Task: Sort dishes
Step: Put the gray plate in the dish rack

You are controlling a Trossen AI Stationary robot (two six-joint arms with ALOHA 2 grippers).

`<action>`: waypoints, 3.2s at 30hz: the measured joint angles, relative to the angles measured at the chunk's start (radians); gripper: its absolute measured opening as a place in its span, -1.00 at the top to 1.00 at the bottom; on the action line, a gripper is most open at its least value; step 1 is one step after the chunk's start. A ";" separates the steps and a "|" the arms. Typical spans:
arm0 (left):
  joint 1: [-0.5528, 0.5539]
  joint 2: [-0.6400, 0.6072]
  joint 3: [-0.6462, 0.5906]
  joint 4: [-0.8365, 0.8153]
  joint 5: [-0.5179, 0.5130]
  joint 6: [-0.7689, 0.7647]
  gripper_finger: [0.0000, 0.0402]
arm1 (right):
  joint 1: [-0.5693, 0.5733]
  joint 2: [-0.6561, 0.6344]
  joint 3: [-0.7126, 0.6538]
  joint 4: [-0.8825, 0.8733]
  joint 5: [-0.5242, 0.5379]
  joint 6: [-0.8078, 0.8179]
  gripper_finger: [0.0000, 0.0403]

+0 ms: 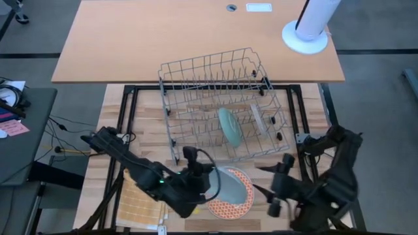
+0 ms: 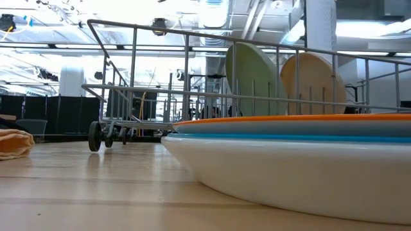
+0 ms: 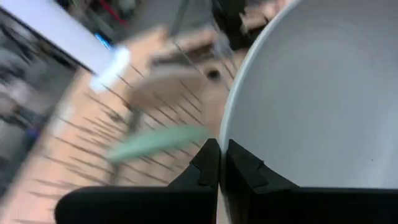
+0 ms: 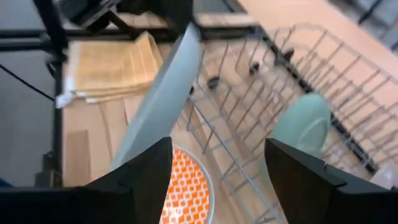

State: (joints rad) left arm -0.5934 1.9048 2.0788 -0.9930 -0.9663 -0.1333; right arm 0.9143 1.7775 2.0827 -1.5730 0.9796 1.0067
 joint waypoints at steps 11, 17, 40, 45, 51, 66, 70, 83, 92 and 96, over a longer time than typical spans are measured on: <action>0.004 -0.066 0.061 0.089 -0.293 0.816 1.00 | 0.149 -0.055 -0.058 0.002 0.237 -0.056 -0.29; 0.112 -0.063 0.060 0.087 -0.285 1.076 1.00 | 0.132 -0.058 -0.108 0.002 0.235 -0.081 -0.29; 0.577 -0.268 0.058 -0.082 0.652 1.515 1.00 | 0.103 -0.139 -0.109 0.002 0.260 -0.122 -0.29; 0.582 -0.268 -0.012 -0.035 0.647 1.539 1.00 | 0.081 -0.138 -0.109 0.002 0.257 -0.211 -0.29; 0.662 -0.282 -0.085 0.071 0.488 1.658 1.00 | 0.050 -0.138 -0.109 0.002 0.258 -0.220 -0.29; 1.073 -0.459 -0.123 0.207 1.497 1.533 1.00 | -0.049 -0.137 -0.109 0.002 0.254 -0.230 -0.29; 1.064 -0.462 -0.278 0.245 1.480 1.549 1.00 | -0.075 -0.137 -0.118 0.002 0.254 -0.230 -0.29; 0.978 -0.671 -0.837 0.808 1.403 1.560 1.00 | -0.106 -0.137 -0.196 0.002 0.250 -0.226 -0.29; 0.979 -0.687 -0.955 0.877 1.392 1.560 1.00 | -0.178 -0.137 -0.197 0.004 0.253 -0.180 -0.29; 0.981 -0.679 -0.983 0.872 1.381 1.565 1.00 | -0.209 -0.137 -0.197 0.004 0.252 -0.160 -0.29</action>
State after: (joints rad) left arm 0.3881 1.2259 1.0962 -0.1214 0.4145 1.4316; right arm 0.7057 1.6409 1.8854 -1.5692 1.2320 0.8465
